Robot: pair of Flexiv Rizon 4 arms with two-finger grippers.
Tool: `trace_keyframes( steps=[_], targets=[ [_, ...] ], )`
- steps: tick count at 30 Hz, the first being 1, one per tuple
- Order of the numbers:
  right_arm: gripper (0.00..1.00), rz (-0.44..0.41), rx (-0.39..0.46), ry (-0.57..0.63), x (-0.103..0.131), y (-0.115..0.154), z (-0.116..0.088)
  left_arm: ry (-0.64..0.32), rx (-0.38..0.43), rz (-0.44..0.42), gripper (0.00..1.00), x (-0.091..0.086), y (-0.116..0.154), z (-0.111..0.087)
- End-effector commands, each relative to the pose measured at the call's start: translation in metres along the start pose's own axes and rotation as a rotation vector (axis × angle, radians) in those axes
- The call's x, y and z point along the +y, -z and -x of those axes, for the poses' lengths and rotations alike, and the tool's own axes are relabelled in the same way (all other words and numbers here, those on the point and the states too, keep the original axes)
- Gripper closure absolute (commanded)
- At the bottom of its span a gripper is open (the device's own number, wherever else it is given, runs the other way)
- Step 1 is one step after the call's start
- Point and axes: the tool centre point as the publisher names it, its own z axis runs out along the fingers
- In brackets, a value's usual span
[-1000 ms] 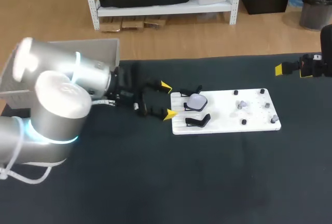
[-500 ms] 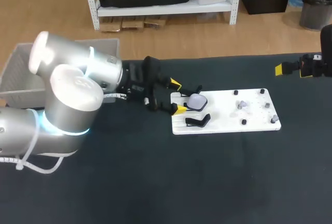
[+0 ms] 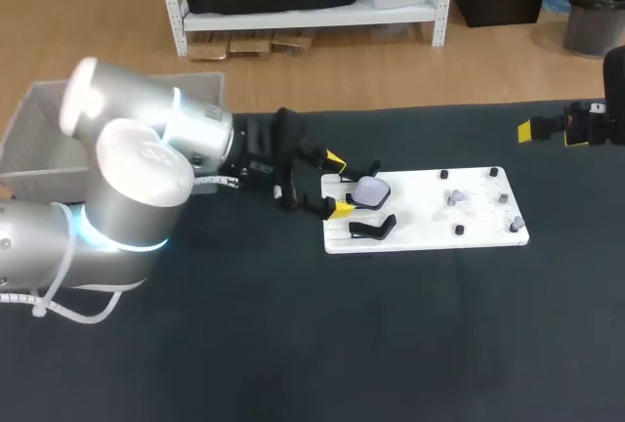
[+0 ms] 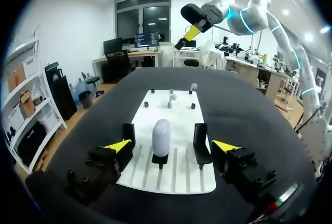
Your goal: Pick up each earbud case from the left stands, insert the matching earbuds, close the lid, and place the case in the box.
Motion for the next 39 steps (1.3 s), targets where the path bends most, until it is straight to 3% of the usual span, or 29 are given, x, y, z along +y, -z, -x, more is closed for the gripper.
trace_keyframes(
  steps=[1, 12, 16, 19, 21, 30, 39],
  targets=[
    [0.00, 0.004, 0.001, 0.001, -0.001, 0.000, 0.000, -0.006, 0.003, 0.004, 0.00, 0.006, -0.012, 0.000],
    [0.00, 0.004, 0.001, 0.001, -0.001, 0.000, 0.000, 0.010, -0.019, 0.004, 0.02, 0.012, -0.030, -0.004],
    [0.00, 0.004, 0.001, 0.001, -0.001, 0.000, 0.000, 0.009, -0.030, -0.006, 0.15, 0.011, -0.035, -0.002],
    [0.00, 0.004, 0.001, 0.001, -0.001, 0.000, 0.000, 0.011, -0.033, -0.010, 0.17, 0.011, -0.037, -0.002],
    [0.00, 0.004, 0.001, 0.001, -0.001, 0.000, 0.000, 0.012, -0.033, -0.012, 0.25, 0.012, -0.039, -0.003],
    [0.00, 0.004, 0.001, 0.001, -0.001, 0.000, 0.000, 0.014, -0.045, -0.011, 0.42, 0.011, -0.049, -0.007],
    [0.00, 0.004, 0.001, 0.001, -0.001, 0.000, 0.000, 0.027, -0.052, -0.012, 0.45, 0.011, -0.053, -0.012]
  ],
)
